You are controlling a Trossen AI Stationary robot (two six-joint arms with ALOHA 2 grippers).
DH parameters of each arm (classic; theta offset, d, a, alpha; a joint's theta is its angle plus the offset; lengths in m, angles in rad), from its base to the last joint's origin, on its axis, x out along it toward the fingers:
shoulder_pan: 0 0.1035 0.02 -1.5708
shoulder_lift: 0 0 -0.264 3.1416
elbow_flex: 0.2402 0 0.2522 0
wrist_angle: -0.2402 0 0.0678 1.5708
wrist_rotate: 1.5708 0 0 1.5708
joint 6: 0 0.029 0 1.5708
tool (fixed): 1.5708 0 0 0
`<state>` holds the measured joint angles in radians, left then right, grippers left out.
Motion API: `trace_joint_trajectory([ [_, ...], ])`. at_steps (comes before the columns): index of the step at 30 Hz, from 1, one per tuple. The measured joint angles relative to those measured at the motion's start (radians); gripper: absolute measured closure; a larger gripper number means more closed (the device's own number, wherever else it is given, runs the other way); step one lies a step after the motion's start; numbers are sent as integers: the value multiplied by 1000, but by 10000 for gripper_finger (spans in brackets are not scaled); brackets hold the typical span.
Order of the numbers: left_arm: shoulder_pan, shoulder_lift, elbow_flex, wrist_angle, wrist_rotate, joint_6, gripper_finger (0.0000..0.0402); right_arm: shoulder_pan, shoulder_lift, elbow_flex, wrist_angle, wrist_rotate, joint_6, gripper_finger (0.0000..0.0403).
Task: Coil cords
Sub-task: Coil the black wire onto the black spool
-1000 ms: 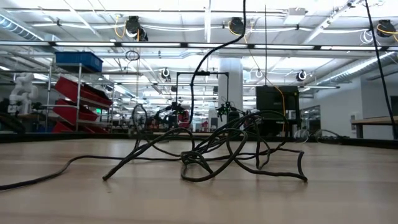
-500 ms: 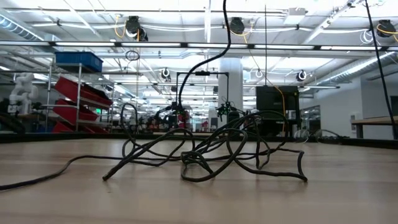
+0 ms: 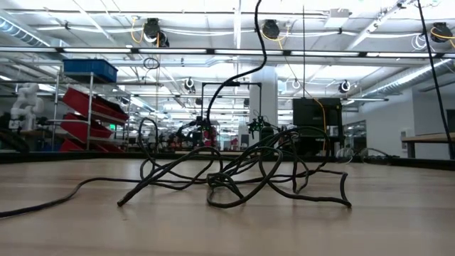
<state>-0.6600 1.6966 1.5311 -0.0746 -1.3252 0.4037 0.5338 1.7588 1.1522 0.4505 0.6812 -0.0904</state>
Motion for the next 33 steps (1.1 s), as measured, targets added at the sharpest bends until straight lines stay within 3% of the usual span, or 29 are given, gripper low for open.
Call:
trace_joint_trajectory([
  [7, -21, 0, 0, 118, 147, 4, 400, -34, 0, 0, -53, 4, 19, 403],
  [20, -93, -14, 1, 121, 111, 105, 400, -21, -22, 0, -253, 135, 29, 403],
  [33, -136, -24, 1, 59, 80, 232, 400, 2, -185, 0, -619, 156, 259, 403],
])
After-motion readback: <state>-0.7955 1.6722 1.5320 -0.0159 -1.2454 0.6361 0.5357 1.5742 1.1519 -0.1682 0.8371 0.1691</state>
